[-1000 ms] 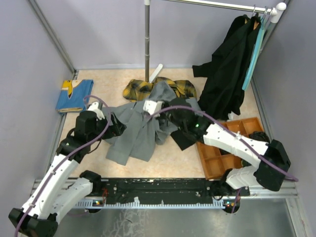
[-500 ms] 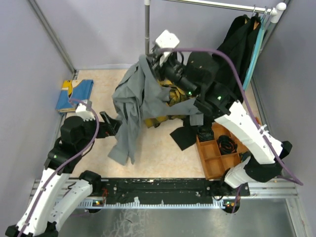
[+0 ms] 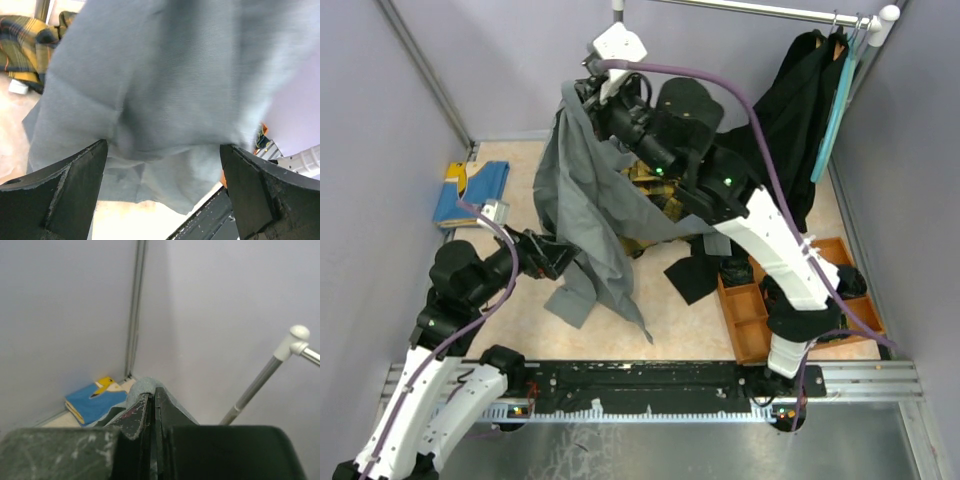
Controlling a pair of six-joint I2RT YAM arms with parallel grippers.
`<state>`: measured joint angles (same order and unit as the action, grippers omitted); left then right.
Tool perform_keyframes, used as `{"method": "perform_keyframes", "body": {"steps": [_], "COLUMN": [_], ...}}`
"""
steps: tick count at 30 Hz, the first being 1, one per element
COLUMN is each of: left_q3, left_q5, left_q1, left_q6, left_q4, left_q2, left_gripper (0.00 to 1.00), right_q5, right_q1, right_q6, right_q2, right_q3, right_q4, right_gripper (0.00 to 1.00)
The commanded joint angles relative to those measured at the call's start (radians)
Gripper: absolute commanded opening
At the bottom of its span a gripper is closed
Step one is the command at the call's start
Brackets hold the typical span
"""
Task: Place the shirt on the hanger
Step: Adjust the shirt at the center of the board.
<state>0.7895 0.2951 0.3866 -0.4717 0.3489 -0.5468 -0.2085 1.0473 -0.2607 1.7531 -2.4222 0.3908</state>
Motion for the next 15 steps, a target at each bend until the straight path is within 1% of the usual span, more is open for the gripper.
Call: {"method": "perform_keyframes", "body": {"steps": [1, 4, 7, 10, 15], "left_q3": [0.003, 0.027, 0.036, 0.02, -0.044], "left_q5": [0.032, -0.078, -0.112, -0.056, 0.055], "left_q1": [0.002, 0.003, 0.003, 0.004, 0.004], "left_q6": [0.011, 0.025, 0.033, 0.018, -0.043], "left_q4": [-0.059, 0.031, 0.064, 0.02, -0.14], "left_q2": [0.031, 0.023, 0.007, -0.021, -0.132], "left_gripper": [0.99, 0.99, 0.99, 0.99, 0.99], "right_q5": [-0.211, -0.274, -0.27, -0.218, -0.201], "right_q1": [0.001, -0.024, -0.11, -0.172, -0.179], "right_q6": [-0.06, -0.094, -0.021, 0.068, 0.092], "right_q2": [0.029, 0.055, 0.075, 0.075, 0.026], "right_q3": [-0.023, -0.023, -0.053, -0.075, 0.01], "right_q4": [-0.053, -0.037, 0.044, 0.124, 0.11], "right_gripper": [0.0, 0.0, 0.0, 0.0, 0.0]}}
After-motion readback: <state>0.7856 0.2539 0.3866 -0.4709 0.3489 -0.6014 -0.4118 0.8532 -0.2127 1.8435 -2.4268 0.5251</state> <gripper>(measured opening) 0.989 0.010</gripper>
